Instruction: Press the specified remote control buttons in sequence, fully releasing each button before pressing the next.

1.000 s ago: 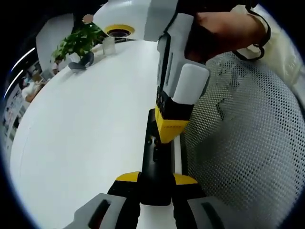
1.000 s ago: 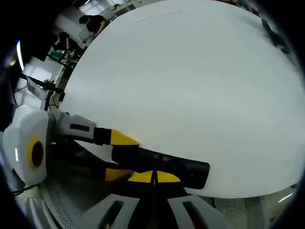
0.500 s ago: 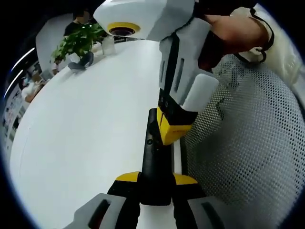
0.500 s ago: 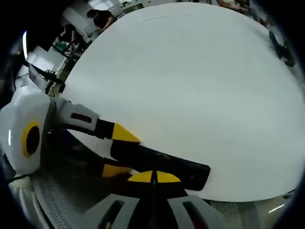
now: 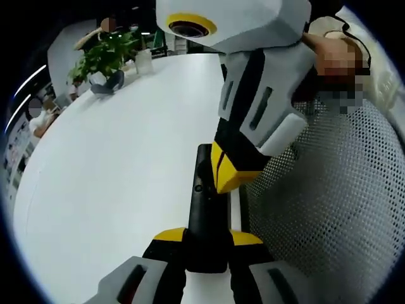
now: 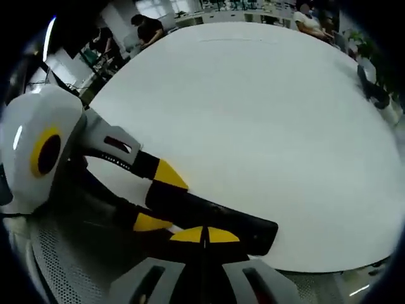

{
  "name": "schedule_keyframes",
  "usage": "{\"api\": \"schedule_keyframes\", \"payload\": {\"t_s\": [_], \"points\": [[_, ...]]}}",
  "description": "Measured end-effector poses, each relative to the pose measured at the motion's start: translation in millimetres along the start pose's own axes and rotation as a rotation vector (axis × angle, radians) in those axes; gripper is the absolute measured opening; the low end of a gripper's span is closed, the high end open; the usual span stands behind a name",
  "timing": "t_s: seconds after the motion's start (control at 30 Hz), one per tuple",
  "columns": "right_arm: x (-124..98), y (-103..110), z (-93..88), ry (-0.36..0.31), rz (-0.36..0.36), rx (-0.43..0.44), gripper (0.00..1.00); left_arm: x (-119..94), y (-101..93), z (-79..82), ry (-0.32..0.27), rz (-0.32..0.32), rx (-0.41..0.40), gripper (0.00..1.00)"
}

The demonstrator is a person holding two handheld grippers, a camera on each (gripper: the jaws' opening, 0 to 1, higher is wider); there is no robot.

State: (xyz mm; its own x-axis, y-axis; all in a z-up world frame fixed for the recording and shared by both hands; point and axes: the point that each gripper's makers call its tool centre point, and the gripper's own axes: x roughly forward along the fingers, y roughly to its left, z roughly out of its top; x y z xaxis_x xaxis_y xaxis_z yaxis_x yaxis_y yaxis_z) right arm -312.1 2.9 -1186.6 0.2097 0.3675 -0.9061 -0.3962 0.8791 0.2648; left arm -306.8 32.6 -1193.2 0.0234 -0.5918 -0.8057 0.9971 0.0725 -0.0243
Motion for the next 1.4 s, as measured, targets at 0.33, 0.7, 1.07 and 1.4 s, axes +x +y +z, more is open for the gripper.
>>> {"api": "schedule_keyframes", "payload": {"t_s": [0.33, 0.7, 1.07, 1.4], "points": [[-2.0, 3.1, 12.5, -0.011, 0.014, 0.018, 0.0, -0.1, 0.2, 0.1, -0.01, 0.0, -0.003, 0.23], [4.9, 8.0, 14.0, 0.008, 0.037, 0.017, 0.0, -0.4, 0.3, 0.2, -0.026, 0.0, -0.007, 0.23], [6.6, 7.3, 15.4, 0.006, 0.05, 0.065, 0.0, -0.3, 0.8, 0.2, -0.04, -0.004, -0.018, 0.23], [13.2, 19.7, 19.3, 0.01, 0.068, 0.057, 0.0, -1.1, 0.6, 0.5, -0.043, -0.008, -0.026, 0.23]]}}
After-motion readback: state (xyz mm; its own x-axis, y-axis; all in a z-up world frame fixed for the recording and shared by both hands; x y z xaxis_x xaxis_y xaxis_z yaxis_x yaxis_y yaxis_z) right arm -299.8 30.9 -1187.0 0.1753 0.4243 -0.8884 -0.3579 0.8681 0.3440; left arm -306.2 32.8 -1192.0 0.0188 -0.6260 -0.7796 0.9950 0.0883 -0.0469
